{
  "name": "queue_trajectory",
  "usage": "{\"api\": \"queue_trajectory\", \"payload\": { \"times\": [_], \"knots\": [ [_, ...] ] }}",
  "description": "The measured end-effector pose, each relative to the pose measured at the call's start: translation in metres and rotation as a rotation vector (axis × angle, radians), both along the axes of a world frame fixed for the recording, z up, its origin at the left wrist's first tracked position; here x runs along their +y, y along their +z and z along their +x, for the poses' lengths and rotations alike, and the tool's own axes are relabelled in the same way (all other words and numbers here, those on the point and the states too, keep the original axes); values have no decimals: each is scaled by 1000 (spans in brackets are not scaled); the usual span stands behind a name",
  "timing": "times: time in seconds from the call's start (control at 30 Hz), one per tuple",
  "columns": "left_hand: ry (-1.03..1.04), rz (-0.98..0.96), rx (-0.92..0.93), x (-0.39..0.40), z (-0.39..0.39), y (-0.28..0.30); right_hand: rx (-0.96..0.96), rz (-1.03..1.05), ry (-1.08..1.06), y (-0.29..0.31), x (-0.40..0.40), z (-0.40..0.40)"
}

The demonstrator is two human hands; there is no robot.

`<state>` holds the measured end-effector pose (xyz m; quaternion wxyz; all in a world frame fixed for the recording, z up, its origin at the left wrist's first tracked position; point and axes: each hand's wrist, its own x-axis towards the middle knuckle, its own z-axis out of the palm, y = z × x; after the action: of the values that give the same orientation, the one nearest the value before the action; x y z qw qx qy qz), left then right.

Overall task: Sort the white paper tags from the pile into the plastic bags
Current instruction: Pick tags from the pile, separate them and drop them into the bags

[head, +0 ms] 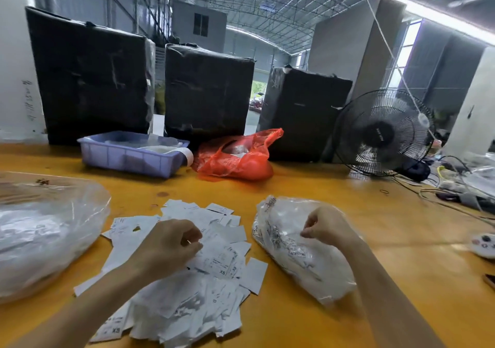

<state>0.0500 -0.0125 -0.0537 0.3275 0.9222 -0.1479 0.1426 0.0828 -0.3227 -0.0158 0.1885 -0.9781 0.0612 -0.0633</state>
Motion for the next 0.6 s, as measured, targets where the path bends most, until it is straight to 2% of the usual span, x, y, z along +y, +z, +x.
{"api": "queue_trajectory", "payload": {
  "times": [0.2, 0.43, 0.6],
  "knots": [
    [18, -40, -13, 0, -2, 3, -108, -35, -44, 10, 4, 0],
    [29, -69, -39, -1, -4, 3, -74, -287, -72, 20, 11, -9],
    [37, -81, -54, -1, -3, 5, -116, -106, -20, 30, 11, -12]
  ]
}}
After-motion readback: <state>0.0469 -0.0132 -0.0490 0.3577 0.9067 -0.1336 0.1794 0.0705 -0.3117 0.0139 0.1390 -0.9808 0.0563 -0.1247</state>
